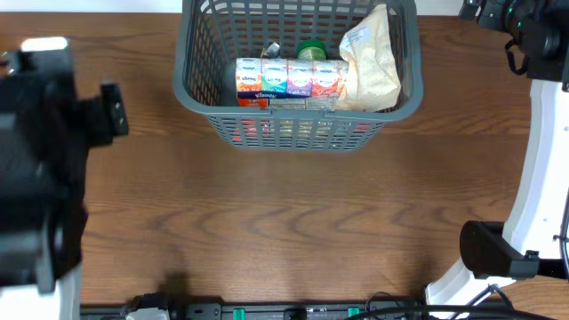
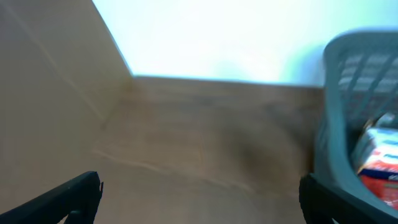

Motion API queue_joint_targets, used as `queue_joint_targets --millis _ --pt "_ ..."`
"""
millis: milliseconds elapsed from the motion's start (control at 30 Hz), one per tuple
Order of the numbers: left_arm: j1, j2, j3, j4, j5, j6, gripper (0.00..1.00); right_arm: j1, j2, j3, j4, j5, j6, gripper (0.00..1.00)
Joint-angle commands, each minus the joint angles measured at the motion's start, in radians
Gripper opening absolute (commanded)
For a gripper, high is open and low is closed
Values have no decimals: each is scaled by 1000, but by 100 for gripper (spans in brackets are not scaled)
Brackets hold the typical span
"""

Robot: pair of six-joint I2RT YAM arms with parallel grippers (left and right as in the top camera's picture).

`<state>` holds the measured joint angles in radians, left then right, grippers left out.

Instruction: Pack container

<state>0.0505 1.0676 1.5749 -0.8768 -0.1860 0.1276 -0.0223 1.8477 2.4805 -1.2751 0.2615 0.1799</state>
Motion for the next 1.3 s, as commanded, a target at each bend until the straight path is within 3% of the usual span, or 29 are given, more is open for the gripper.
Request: queue_joint_targets --millis 0,367,867,1267 --pt "-14 -114 -16 0 44 -9 98 -3 10 2 -1 3 14 99" --pt "-20 -369 -172 205 226 -16 99 -3 10 2 -1 3 14 99" --pt "-20 -685 -784 640 258 -239 99 -3 10 2 -1 3 14 99" --pt "-20 -901 -1108 718 258 -284 98 -3 10 2 -1 3 14 99"
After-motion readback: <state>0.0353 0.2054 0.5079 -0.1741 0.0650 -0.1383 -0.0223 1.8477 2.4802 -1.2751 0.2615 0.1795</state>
